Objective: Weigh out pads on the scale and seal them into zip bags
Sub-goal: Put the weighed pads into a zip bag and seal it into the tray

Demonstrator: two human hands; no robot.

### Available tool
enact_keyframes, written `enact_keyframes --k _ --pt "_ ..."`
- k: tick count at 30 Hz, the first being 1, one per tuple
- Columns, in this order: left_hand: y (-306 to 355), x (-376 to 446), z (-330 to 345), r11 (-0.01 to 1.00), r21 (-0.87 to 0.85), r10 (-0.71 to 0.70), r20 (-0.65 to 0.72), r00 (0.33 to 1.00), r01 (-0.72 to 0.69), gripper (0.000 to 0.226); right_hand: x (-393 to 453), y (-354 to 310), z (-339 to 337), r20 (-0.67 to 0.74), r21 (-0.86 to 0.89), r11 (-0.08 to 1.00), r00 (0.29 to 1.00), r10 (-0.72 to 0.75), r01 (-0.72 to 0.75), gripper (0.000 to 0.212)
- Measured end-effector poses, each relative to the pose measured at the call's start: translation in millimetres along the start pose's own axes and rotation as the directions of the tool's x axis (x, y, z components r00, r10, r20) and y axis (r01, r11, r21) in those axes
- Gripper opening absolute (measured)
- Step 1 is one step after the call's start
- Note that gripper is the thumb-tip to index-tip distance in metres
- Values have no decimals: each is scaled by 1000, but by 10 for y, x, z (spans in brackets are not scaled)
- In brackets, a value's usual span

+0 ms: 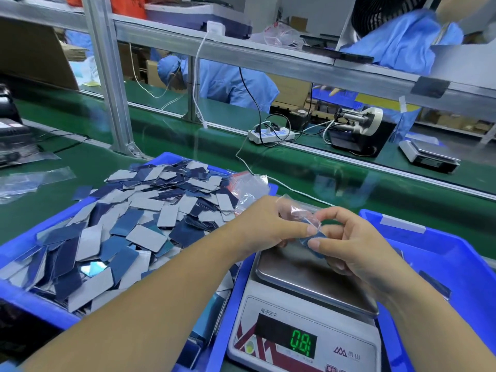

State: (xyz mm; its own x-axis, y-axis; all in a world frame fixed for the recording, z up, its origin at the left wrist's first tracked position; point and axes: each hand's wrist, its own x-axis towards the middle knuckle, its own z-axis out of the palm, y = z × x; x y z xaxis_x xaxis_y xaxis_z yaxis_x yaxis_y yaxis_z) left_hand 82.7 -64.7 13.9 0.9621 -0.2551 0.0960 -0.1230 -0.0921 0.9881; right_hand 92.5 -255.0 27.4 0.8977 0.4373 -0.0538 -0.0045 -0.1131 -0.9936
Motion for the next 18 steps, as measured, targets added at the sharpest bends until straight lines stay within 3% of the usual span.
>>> enact_keyframes --k 5,9,11,14,18 --pt "26 -5 -17 998 -11 -59 -18 998 59 27 11 7 9 -108 63 996 992 -59 66 35" --pt "51 5 -5 992 -117 -45 -65 997 37 4 18 16 4 -140 92 990 986 -93 106 31" --pt "53 23 -33 978 -210 -40 -121 992 13 21 26 31 -1 -152 99 987 982 -111 127 22" --pt "24 42 -43 984 -180 -15 -93 996 -2 42 41 60 -4 -164 82 987 979 -124 139 17" --pt "19 27 -45 985 -168 -49 -72 996 37 22 30 58 -9 -158 116 985 981 -108 128 17"
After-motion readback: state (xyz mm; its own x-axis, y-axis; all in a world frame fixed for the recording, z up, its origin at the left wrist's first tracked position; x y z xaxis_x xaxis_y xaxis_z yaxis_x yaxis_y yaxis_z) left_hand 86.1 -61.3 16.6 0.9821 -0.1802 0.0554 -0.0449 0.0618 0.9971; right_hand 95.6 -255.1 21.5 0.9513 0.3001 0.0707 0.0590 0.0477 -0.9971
